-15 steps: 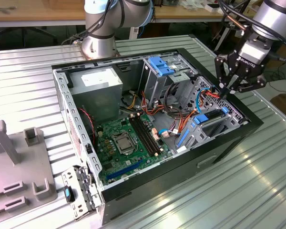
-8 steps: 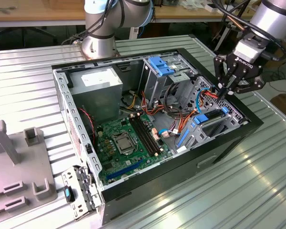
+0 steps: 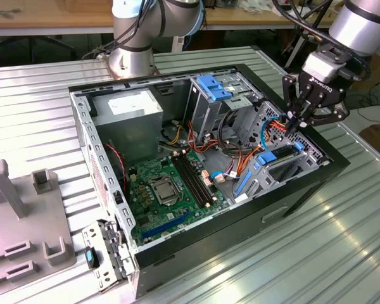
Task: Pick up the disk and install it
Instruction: 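Insert the first disk wire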
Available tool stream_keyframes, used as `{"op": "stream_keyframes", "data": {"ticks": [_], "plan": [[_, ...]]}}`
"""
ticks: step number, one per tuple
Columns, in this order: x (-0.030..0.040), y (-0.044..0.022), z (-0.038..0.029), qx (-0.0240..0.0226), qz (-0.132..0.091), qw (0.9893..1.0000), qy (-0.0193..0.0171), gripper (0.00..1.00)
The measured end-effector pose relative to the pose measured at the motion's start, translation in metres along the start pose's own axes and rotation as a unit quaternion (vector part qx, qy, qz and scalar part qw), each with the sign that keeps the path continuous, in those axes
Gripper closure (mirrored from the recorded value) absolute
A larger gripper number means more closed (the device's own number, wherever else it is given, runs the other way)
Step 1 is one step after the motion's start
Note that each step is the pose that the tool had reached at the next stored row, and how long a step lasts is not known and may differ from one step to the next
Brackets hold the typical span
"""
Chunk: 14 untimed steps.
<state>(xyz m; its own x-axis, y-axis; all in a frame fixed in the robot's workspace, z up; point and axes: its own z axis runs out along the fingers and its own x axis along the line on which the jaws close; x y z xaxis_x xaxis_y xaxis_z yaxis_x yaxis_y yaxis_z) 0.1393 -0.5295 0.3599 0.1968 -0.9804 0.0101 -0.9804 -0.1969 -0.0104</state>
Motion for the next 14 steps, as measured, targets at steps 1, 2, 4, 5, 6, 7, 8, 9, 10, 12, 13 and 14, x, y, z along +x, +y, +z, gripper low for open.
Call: {"op": "stream_keyframes", "data": {"ticks": [1,2,4,5,6,7,8,9,10,12,13,14], "plan": [[0.0,0.0,0.0003,-0.0001,0.009,1.0,0.0001,0.83],[0.0,0.0,0.0007,-0.0002,0.021,0.9998,0.0002,0.83],[0.0,0.0,0.0018,-0.0004,0.04,0.9992,0.0004,0.83],[0.0,0.0,0.0025,-0.0004,0.048,0.9989,0.0004,0.83],[0.0,0.0,0.0031,-0.0006,0.055,0.9985,0.0006,0.83],[0.0,0.0,0.0034,-0.0006,0.06,0.9982,0.0006,0.83],[0.0001,0.0001,0.0039,-0.0006,0.063,0.998,0.0006,0.83],[0.0005,0.0005,0.0043,-0.0006,0.064,0.998,0.0007,0.83],[0.0011,0.0024,0.0045,-0.0005,0.064,0.9979,0.0006,0.83],[0.002,0.0086,0.0046,0.0002,0.064,0.9979,0.0008,0.83],[0.0022,0.0106,0.0048,0.0006,0.064,0.9979,0.0008,0.83],[0.0024,0.0109,0.0054,0.0007,0.065,0.9979,0.0007,0.83]]}}
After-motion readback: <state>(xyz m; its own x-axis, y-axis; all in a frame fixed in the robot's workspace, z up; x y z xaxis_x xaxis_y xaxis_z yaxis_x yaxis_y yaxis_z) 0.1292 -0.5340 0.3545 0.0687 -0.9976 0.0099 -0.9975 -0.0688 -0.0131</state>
